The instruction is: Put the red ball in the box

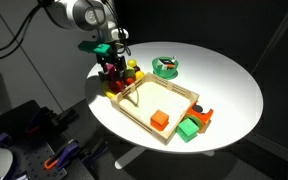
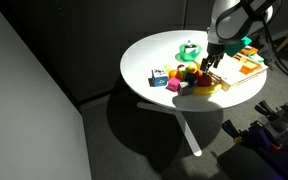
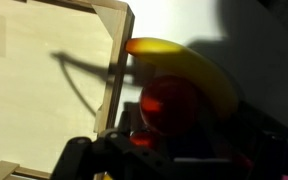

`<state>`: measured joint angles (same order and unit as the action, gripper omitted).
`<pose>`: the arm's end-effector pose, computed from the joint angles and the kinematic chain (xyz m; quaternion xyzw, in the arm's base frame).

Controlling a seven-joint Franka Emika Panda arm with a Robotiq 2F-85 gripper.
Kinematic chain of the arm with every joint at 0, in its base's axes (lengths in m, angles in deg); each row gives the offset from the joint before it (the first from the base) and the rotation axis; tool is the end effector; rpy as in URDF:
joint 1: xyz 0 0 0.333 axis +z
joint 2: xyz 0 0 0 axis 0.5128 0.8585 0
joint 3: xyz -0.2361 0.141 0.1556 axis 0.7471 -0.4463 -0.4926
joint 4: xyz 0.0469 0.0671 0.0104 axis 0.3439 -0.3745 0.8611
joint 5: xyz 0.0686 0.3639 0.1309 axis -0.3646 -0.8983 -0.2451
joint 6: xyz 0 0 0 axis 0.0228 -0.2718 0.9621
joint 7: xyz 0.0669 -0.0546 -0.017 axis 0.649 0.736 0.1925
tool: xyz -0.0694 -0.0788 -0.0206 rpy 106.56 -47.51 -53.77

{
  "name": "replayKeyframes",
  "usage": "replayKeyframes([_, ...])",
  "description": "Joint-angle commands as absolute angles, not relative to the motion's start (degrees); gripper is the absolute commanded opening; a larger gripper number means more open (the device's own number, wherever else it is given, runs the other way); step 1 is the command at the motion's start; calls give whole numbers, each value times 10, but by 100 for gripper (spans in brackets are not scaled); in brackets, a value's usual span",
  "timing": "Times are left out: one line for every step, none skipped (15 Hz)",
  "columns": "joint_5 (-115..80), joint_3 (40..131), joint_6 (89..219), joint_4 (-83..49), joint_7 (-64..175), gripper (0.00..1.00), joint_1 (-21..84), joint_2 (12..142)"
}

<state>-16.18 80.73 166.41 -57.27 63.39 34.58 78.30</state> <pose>0.5152 0.0433 0.2024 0.9945 0.0996 -0.0287 0.0163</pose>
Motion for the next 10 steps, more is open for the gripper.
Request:
replayKeyframes([-160, 803, 1662, -571, 632, 100, 342, 783])
replayKeyframes([-160, 803, 1662, -571, 632, 100, 342, 783])
replayKeyframes([-160, 803, 1662, -571, 632, 100, 342, 783])
replayKeyframes([-160, 803, 1662, -571, 632, 100, 342, 783])
replayKeyframes([-151, 807, 1671, -570, 623, 100, 346, 787])
replayKeyframes([-150, 808, 1676, -568, 622, 100, 346, 792])
replayKeyframes([-148, 809, 1677, -566, 618, 100, 348, 795])
replayKeyframes([-149, 808, 1680, -564, 618, 100, 348, 799])
replayKeyframes([-147, 810, 1687, -563, 614, 100, 351, 803])
replayKeyframes([-146, 810, 1693, -562, 612, 100, 352, 807])
